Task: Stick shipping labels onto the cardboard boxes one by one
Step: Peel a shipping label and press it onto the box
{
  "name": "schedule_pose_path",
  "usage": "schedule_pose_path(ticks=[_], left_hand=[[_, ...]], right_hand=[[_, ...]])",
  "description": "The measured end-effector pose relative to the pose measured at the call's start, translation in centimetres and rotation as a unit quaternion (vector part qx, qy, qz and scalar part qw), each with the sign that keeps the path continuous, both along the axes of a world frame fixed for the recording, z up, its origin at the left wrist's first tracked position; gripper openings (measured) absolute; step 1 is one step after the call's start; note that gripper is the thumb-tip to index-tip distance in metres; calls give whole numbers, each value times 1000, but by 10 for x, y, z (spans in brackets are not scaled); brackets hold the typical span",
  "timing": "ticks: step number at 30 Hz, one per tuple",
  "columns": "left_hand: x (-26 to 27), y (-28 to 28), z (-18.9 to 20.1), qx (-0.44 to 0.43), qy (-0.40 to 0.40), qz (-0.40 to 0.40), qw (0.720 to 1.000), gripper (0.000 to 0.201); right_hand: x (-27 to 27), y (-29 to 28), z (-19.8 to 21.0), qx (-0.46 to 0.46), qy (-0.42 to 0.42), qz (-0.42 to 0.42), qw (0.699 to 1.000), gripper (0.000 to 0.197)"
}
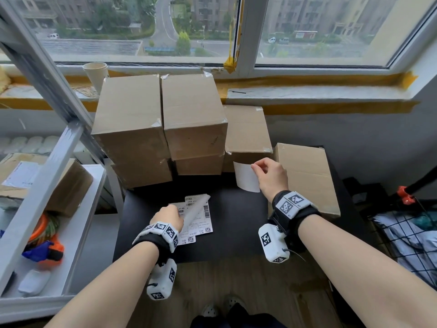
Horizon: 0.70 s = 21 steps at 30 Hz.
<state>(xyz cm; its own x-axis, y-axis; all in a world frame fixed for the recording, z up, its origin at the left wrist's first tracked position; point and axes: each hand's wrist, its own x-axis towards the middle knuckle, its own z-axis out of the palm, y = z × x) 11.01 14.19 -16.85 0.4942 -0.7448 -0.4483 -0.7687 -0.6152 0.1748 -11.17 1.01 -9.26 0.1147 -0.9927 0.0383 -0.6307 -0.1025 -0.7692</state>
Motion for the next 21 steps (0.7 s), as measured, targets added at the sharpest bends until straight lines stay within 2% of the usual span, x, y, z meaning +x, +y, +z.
schedule_pose_path(ticks=[5,10,16,21], left_hand=[[-18,-24,45,-12,-119,-184,976,20],[-45,-58,97,-91,-142,-262,950,27],[-98,-98,142,-184,-75,-291,936,34],[-147,-128,162,-223,57,-289,929,38]], right_hand=[[-9,-3,24,-30,6,10,999,12],[-26,-4,45,-60,25,0,998,11],[-58,3,63,-100,56,-35,993,14],[-88,2,67,-131,69,-66,987,14]])
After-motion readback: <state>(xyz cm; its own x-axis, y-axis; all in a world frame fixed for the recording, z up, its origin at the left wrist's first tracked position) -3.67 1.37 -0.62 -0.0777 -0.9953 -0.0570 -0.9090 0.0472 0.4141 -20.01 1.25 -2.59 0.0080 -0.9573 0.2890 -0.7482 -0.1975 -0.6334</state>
